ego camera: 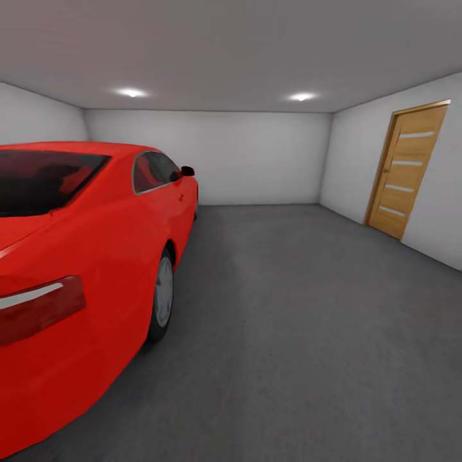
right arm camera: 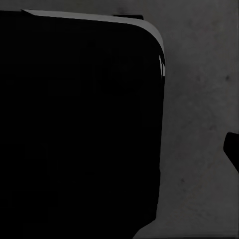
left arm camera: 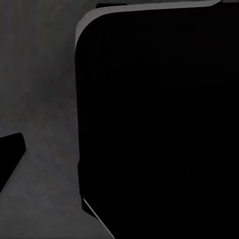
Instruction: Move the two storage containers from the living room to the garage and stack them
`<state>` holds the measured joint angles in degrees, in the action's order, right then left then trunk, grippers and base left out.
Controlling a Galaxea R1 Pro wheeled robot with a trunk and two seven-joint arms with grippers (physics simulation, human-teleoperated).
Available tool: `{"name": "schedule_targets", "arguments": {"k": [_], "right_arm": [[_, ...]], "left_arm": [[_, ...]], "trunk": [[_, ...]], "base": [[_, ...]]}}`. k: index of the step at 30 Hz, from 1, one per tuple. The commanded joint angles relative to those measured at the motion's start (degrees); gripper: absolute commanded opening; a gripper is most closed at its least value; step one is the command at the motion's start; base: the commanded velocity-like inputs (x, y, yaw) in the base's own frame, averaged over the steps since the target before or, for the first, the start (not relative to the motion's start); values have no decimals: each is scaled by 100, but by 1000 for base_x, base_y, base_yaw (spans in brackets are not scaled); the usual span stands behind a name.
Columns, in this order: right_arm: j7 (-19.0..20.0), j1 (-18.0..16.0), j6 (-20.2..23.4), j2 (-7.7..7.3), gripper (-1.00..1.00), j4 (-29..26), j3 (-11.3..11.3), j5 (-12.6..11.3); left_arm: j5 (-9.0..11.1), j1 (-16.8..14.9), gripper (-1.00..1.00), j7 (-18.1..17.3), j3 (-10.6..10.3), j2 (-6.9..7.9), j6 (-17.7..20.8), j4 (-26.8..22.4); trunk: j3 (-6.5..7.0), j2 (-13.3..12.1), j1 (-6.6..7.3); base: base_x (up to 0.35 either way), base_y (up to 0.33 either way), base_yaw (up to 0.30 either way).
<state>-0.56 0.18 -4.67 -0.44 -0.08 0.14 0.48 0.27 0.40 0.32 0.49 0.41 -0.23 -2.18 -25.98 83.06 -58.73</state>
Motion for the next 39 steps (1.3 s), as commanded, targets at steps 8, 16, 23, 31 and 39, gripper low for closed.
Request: {"name": "schedule_targets", "arguments": {"k": [8, 16, 23, 31, 39], "right_arm": [[-6, 0, -16, 0, 100, -1, 4, 5], [-6, 0, -16, 0, 100, -1, 4, 5], [-6, 0, -16, 0, 100, -1, 4, 5], [-6, 0, -16, 0, 100, -1, 4, 5], [-6, 0, -16, 0, 100, -1, 4, 5]], "left_arm": [[-9, 4, 100, -2, 13, -133, -5, -11], [-10, 4, 100, -16, 21, -157, -12, -11], [-10, 4, 100, -23, 16, -163, -12, -14], [-10, 4, 100, -21, 13, -164, -12, -17], [-10, 4, 100, -23, 5, -164, -12, -18]], "trunk": [[-3, 2, 0], [-3, 2, 0], [-3, 2, 0], [-3, 2, 0], [-3, 2, 0]], "base": [[0, 0, -279], [0, 0, -279], [0, 0, -279], [0, 0, -279], [0, 0, -279]]}}
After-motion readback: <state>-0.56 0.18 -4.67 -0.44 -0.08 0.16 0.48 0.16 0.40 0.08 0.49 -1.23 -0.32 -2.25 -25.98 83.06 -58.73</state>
